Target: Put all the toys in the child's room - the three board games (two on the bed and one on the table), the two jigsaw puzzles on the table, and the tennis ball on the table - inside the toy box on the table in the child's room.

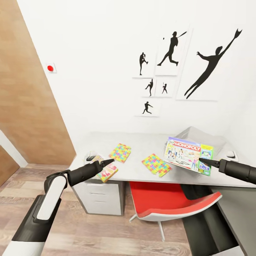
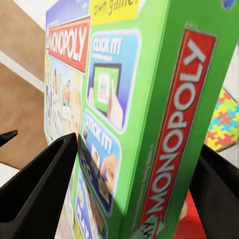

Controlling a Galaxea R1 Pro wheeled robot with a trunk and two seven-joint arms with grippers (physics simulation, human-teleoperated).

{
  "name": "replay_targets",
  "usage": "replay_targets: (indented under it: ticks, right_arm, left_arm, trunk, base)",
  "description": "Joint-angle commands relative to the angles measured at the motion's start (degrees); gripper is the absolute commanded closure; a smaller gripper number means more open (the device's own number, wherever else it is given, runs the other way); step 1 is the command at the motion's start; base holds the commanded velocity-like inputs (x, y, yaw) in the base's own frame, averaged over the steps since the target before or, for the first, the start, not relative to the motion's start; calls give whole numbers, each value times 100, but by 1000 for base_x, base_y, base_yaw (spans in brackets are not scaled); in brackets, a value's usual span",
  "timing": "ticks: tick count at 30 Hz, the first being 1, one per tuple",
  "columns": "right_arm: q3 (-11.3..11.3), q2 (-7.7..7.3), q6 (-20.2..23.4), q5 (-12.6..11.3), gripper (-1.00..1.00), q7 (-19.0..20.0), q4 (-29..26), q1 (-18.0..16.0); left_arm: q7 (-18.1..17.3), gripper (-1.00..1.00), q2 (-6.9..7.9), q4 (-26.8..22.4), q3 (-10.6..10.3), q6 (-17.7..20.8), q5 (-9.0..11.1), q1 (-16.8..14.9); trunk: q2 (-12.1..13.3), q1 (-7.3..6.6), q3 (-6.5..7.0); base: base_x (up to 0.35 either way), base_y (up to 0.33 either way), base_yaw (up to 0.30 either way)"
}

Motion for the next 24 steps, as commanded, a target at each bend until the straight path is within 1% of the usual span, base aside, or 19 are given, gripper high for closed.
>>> replay_targets:
  ticks: [1, 5, 7, 9, 11, 13, 15, 19, 24]
  right_arm:
    - [-5, 0, 24, 23, 100, 40, -6, -7]
    - [-13, -2, 24, 18, 100, 51, -25, -7]
    - [-53, -8, 24, 13, 100, 63, -106, -5]
    - [-254, -2, 24, 7, 100, 73, -249, -1]
    - [-317, -45, 24, -101, 100, 142, -257, -70]
    - [-379, -45, 24, -116, 100, 206, -257, -135]
    - [-379, -45, 24, -124, 100, 237, -257, -138]
    - [-379, -45, 24, -116, 100, 237, -257, -138]
    - [-379, -45, 24, -116, 100, 237, -257, -138]
  left_arm:
    - [-38, -100, 2, 0, -1, 11, -34, -5]
    - [-38, -100, -13, 0, -16, 7, -36, -6]
    - [-34, -100, -26, 0, -35, 5, -38, -11]
    - [-23, -100, -52, -5, -90, 6, -40, -23]
    - [-89, -100, 14, -70, -24, 71, -105, 43]
    - [-130, -100, 78, -132, 41, 73, -173, 90]
    - [-130, -100, 143, -132, 91, 73, -173, 90]
    - [-130, -100, 272, -132, 91, 73, -173, 90]
    - [-130, -100, 279, -132, 91, 73, -173, 90]
  trunk:
    - [-11, 5, -11]
    - [-11, 5, -13]
    - [-11, 5, -14]
    - [-11, 5, -15]
    - [-11, 5, -15]
    - [-11, 5, -15]
    - [-11, 5, -15]
    - [-11, 5, -15]
    - [-11, 5, -15]
  base:
    - [191, 266, -6]
    - [219, 261, -3]
    - [246, 228, -2]
    - [284, 141, -1]
    - [0, 0, 0]
    - [0, 0, 0]
    - [0, 0, 0]
    - [0, 0, 0]
    - [0, 0, 0]
